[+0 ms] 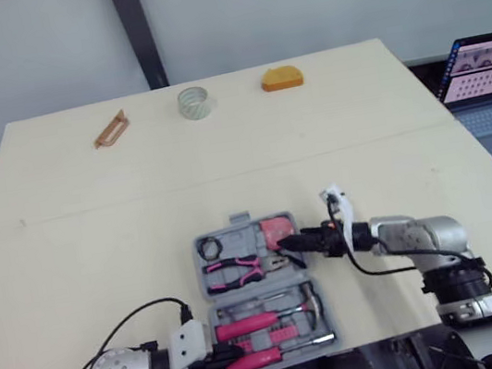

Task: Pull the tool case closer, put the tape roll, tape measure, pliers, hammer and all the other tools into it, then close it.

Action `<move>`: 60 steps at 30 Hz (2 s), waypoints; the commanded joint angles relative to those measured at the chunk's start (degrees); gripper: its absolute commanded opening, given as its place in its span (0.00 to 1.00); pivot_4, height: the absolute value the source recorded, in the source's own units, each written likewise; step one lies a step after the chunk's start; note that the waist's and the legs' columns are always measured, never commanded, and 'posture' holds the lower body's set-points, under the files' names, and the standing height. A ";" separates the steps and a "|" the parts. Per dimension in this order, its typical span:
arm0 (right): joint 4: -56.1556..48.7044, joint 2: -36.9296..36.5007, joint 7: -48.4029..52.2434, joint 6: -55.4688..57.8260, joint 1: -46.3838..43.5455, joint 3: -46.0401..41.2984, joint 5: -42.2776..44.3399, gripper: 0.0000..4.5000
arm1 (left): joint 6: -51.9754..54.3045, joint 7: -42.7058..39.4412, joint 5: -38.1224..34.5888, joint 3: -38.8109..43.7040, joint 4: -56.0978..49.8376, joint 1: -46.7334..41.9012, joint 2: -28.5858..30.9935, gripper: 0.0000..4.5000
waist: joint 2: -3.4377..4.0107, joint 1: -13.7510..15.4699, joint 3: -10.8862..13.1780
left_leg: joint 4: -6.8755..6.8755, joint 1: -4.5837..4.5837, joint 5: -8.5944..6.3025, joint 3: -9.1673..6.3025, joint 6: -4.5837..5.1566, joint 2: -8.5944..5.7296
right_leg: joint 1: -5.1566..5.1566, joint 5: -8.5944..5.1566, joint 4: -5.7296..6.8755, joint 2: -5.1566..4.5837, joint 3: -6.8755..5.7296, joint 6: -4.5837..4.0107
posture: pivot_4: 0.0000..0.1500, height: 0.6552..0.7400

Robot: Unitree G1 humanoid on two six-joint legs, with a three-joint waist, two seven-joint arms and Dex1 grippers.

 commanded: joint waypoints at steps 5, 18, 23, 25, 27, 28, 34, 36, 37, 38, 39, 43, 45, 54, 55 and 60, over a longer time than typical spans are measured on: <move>-5.22 -2.62 6.63 -0.63 -0.40 -2.56 6.35 0.99 | 4.68 3.86 -0.60 4.37 4.68 3.21 -0.84 0.00 | 0.02 0.00 0.01 | -0.01 0.00 0.00 0.00 0.00 0.01 | 0.00 0.00 0.00 0.00 0.00 0.00 | 1.00 1.00; -10.78 -8.49 10.97 0.78 1.55 -2.36 11.60 0.99 | 4.69 7.89 -6.59 11.68 5.02 8.59 -7.63 0.00 | 0.03 0.04 0.03 | -0.01 -0.02 -0.01 0.00 0.01 0.02 | -0.01 0.00 -0.04 0.00 0.00 0.00 | 1.00 1.00; -13.27 -9.40 11.39 1.84 1.64 -2.07 13.09 0.99 | 4.47 7.41 -6.38 11.14 5.90 9.55 -9.59 0.00 | 0.02 0.04 0.04 | -0.01 -0.01 -0.01 0.00 0.01 0.02 | 0.00 0.00 -0.04 0.00 0.00 0.00 | 1.00 1.00; -14.32 -9.69 11.45 2.23 1.86 -1.67 13.48 0.99 | 4.11 7.23 -5.96 10.75 6.50 9.67 -10.02 0.00 | 0.02 0.06 0.03 | -0.01 -0.01 -0.01 0.00 0.01 0.02 | 0.00 0.00 -0.04 0.00 0.00 0.00 | 1.00 1.00; -15.60 -10.16 11.55 2.38 2.28 -1.07 13.71 0.99 | 3.85 7.07 -5.75 10.65 7.05 9.56 -10.30 0.00 | 0.02 0.07 0.03 | -0.01 -0.01 -0.01 0.00 0.01 0.02 | 0.00 0.00 -0.05 0.00 0.00 0.00 | 1.00 1.00; -16.27 -10.37 11.65 2.48 2.51 -0.87 13.89 0.99 | 3.69 6.98 -5.68 10.60 7.33 9.50 -10.39 0.00 | 0.02 0.07 0.03 | -0.01 -0.01 -0.01 0.00 0.01 0.02 | 0.00 0.00 -0.06 0.00 0.00 0.00 | 1.00 1.00; -19.13 -11.89 12.29 2.67 3.28 -0.07 15.02 0.99 | 2.72 6.56 -5.25 10.22 9.28 9.00 -10.98 0.00 | 0.03 0.09 0.03 | -0.01 0.00 -0.01 0.00 0.01 0.02 | 0.03 0.00 -0.08 -0.01 0.00 0.00 | 1.00 1.00; -20.38 -12.57 12.63 2.93 3.48 0.17 15.69 0.99 | 2.45 6.60 -5.15 9.99 9.74 8.79 -11.26 0.00 | 0.03 0.10 0.03 | -0.01 0.00 -0.01 0.00 0.01 0.02 | 0.03 0.00 -0.08 -0.01 0.00 0.00 | 1.00 1.00; -20.84 -12.83 12.69 2.97 3.59 0.32 15.90 0.99 | 2.37 6.65 -5.13 9.87 9.85 8.73 -11.36 0.00 | 0.03 0.11 0.03 | -0.01 0.01 -0.01 0.00 0.01 0.02 | 0.04 0.00 -0.08 -0.01 0.00 0.00 | 1.00 1.00; -21.58 -13.25 12.93 3.07 3.77 0.52 16.22 0.99 | 2.28 6.74 -5.10 9.69 9.92 8.66 -11.53 0.00 | 0.03 0.13 0.03 | -0.01 0.01 -0.01 0.00 0.01 0.02 | 0.04 0.00 -0.09 -0.01 0.00 0.00 | 1.00 1.00; -22.27 -13.66 13.16 3.13 3.97 0.70 16.52 0.99 | 2.22 6.82 -5.07 9.55 9.94 8.65 -11.66 0.00 | 0.03 0.13 0.03 | -0.01 0.02 -0.01 0.00 0.01 0.02 | 0.06 0.00 -0.10 -0.01 0.00 0.00 | 1.00 1.00; -24.31 -15.33 14.14 2.97 4.80 1.45 17.08 0.99 | 2.27 6.96 -5.26 9.49 9.89 8.58 -12.23 0.00 | 0.02 0.18 0.02 | -0.01 0.03 -0.02 0.00 0.02 0.02 | 0.08 0.00 -0.12 -0.01 0.00 0.00 | 1.00 1.00; -25.01 -16.10 14.44 2.72 5.20 1.98 17.25 0.99 | 2.37 7.05 -5.35 9.56 9.79 8.53 -12.45 0.00 | 0.02 0.19 0.02 | -0.01 0.05 -0.02 0.00 0.02 0.02 | 0.10 0.00 -0.13 -0.01 0.00 0.00 | 1.00 1.00; -26.91 -17.54 15.30 1.53 6.61 3.94 17.02 0.99 | 3.74 7.71 -6.34 10.64 8.30 8.60 -13.00 0.00 | 0.01 0.58 0.02 | 0.00 0.04 -0.02 0.00 0.02 0.01 | 0.11 0.00 -0.17 -0.02 0.00 0.00 | 1.00 1.00; -26.97 -17.60 15.37 1.43 6.72 4.08 16.94 0.99 | 3.98 7.71 -6.51 10.82 8.06 8.70 -12.98 0.00 | 0.01 0.62 0.02 | -0.01 0.04 -0.02 0.00 0.02 0.02 | 0.11 0.00 -0.17 -0.02 0.00 0.00 | 1.00 1.00; -27.67 -17.91 15.73 0.73 7.39 5.47 16.45 0.99 | 4.83 7.79 -6.73 11.26 7.45 8.56 -12.86 0.00 | 0.01 0.96 0.02 | 0.00 0.04 -0.02 0.00 0.02 0.01 | 0.11 0.00 -0.17 -0.02 0.00 -0.01 | 1.00 1.00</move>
